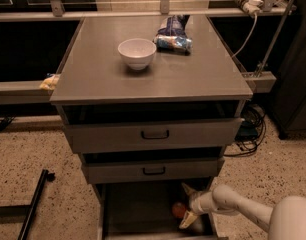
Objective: Pick apple from bottom drawer and place on counter
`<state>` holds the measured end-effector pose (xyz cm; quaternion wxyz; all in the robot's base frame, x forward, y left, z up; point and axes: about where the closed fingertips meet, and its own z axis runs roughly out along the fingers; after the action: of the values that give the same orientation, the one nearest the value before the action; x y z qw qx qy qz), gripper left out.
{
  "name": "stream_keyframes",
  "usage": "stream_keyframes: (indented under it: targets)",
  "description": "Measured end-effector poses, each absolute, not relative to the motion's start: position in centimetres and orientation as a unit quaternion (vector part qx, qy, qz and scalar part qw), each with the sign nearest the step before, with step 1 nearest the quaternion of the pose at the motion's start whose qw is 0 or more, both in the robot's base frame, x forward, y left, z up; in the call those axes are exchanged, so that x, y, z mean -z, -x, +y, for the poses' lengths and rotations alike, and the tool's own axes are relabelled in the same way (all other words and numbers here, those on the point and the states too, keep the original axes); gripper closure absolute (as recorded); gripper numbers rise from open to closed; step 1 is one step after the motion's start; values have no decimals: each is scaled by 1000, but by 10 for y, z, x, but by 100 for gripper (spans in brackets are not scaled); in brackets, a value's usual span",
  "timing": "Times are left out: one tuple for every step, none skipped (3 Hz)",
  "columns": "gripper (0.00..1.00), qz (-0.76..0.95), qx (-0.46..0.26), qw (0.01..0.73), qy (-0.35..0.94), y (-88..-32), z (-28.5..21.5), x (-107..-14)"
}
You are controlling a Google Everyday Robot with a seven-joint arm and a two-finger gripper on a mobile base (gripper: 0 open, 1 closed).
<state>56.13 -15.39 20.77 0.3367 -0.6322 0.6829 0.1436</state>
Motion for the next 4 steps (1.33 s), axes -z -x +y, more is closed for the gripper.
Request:
stream_keyframes:
  targets:
    - [0,682,-154,339,630,-567,-151,-193]
    - [0,681,-166,340,627,-571,-148,-176]
    - [7,679,-176,341,626,-573,-146,-161]
    - [26,682,-182,337,623,-573,-147,-148]
